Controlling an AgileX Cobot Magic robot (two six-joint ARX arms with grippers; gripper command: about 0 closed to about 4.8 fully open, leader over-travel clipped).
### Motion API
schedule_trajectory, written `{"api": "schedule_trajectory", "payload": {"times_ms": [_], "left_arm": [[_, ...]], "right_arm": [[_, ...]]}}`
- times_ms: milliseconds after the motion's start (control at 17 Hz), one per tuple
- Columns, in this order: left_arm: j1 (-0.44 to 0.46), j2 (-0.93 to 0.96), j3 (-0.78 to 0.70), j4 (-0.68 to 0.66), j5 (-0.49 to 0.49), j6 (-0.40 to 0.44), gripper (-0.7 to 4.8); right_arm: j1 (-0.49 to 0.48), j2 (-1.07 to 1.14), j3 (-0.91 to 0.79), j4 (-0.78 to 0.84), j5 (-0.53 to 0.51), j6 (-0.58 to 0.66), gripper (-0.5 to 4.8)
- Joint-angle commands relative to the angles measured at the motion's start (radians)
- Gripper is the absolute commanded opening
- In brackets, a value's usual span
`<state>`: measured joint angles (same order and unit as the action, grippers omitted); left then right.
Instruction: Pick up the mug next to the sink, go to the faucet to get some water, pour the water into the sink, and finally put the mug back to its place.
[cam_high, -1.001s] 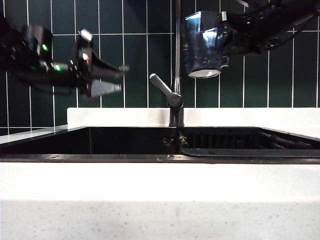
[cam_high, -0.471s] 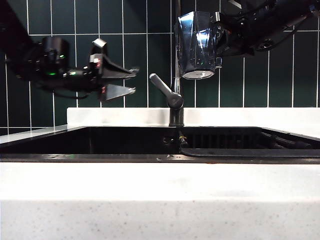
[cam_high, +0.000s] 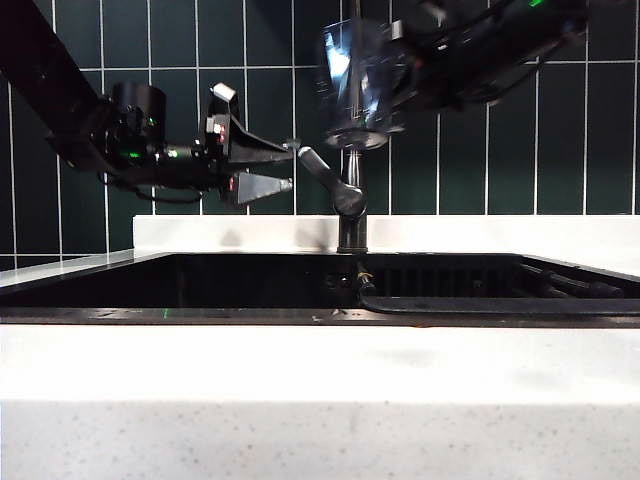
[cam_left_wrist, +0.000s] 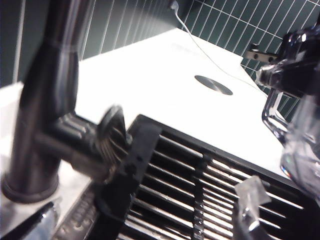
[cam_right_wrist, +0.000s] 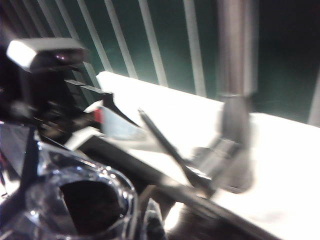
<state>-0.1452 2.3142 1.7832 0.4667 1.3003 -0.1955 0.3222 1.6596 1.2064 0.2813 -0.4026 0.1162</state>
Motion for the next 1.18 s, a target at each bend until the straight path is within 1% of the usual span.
{"api": "schedule_trajectory", "payload": {"times_ms": [59, 177, 412, 530, 706, 883, 1060, 1119, 1177], "left_arm": [[-0.003, -0.002, 0.003, 0.013, 0.006, 0.012, 4.56], [-0.003, -0.002, 0.003, 0.013, 0.003, 0.025, 4.56], [-0.003, -0.002, 0.004, 0.014, -0.005, 0.042, 4.56], [-0.003, 0.000, 0.007, 0.014, -0.006, 0.050, 4.30], [-0.021, 0.077, 0.129, 0.011, 0.003, -0.016, 4.31], [-0.044, 0.085, 0.146, 0.018, 0.005, -0.002, 4.31], [-0.061, 0.084, 0.146, 0.068, 0.002, -0.005, 4.31], [-0.061, 0.084, 0.146, 0.108, 0.002, -0.032, 4.31], [-0.061, 0.084, 0.146, 0.166, 0.003, -0.087, 4.31]], "right_arm": [[0.019, 0.027, 0.072, 0.016, -0.023, 0.011, -0.06], [0.019, 0.031, 0.125, 0.006, -0.045, 0.016, -0.06], [0.019, 0.031, 0.188, -0.039, -0.050, 0.015, -0.06], [0.019, 0.031, 0.197, -0.045, -0.054, 0.016, -0.06], [0.019, 0.031, 0.204, -0.053, -0.053, 0.015, -0.06], [0.019, 0.031, 0.212, -0.064, -0.053, 0.015, -0.06], [0.018, 0.031, 0.213, -0.069, -0.053, 0.011, -0.06], [0.018, 0.031, 0.213, -0.071, -0.053, 0.011, -0.06], [0.018, 0.031, 0.213, -0.072, -0.053, 0.011, -0.06]]}}
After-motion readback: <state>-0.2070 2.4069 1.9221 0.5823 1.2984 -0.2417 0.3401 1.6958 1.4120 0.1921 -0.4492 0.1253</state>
